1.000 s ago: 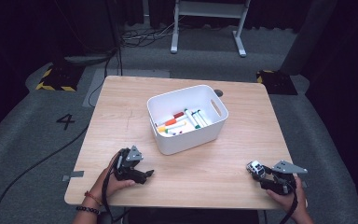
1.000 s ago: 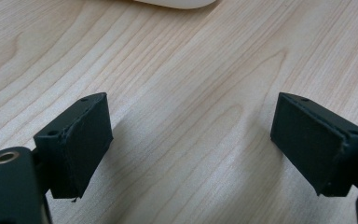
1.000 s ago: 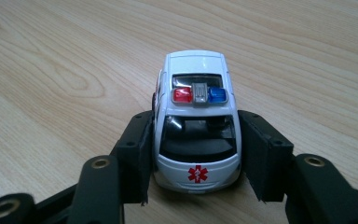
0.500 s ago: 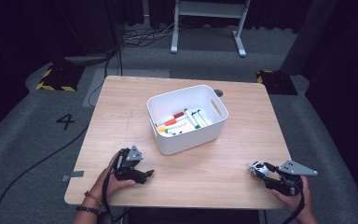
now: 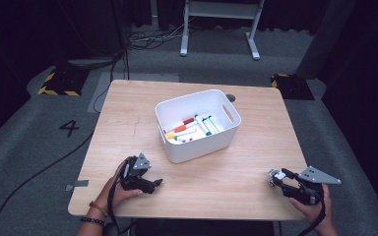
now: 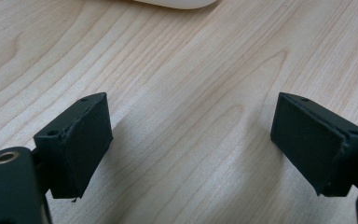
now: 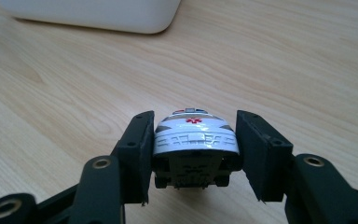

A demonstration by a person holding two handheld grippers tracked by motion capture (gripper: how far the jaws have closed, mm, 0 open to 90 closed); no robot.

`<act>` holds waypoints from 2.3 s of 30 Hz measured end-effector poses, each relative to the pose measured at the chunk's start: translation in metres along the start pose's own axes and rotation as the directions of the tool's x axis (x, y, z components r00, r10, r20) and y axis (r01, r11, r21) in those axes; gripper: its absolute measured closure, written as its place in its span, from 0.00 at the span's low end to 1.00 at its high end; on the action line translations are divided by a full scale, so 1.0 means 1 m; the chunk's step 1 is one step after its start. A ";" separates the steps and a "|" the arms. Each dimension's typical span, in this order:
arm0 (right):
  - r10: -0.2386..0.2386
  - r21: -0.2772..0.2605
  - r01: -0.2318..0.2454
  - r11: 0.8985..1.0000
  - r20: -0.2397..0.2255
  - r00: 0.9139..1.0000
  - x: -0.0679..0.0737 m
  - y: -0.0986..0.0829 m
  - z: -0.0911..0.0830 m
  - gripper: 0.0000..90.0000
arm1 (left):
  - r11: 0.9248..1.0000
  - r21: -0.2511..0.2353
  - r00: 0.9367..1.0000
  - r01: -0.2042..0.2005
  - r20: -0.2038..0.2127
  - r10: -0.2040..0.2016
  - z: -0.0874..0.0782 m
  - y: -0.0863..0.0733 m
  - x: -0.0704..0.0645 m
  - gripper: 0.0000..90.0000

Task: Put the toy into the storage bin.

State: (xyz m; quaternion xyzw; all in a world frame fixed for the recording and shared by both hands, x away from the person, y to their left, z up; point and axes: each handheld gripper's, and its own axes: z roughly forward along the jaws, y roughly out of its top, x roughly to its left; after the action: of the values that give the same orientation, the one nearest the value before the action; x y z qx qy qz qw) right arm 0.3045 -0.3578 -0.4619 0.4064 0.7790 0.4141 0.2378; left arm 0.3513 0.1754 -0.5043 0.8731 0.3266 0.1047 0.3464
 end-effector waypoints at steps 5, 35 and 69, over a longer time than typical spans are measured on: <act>-0.008 -0.025 0.008 1.000 0.004 1.000 -0.003 0.014 0.002 0.55 | 1.000 -0.001 1.000 0.000 -0.001 0.000 0.000 0.000 0.000 0.14; -0.104 -0.112 0.099 0.989 -0.041 0.994 0.009 0.114 0.036 0.55 | 1.000 0.000 1.000 -0.003 -0.006 0.003 0.000 0.000 0.000 0.14; -0.153 -0.174 0.136 0.975 -0.091 0.984 0.014 0.207 0.056 0.55 | 1.000 -0.001 1.000 -0.003 -0.003 0.003 0.000 0.000 0.000 0.14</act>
State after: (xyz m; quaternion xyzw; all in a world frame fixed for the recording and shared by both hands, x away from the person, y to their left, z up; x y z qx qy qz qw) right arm 0.4267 -0.2533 -0.3194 0.3051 0.7804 0.4800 0.2598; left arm 0.3514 0.1756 -0.5043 0.8732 0.3260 0.1068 0.3461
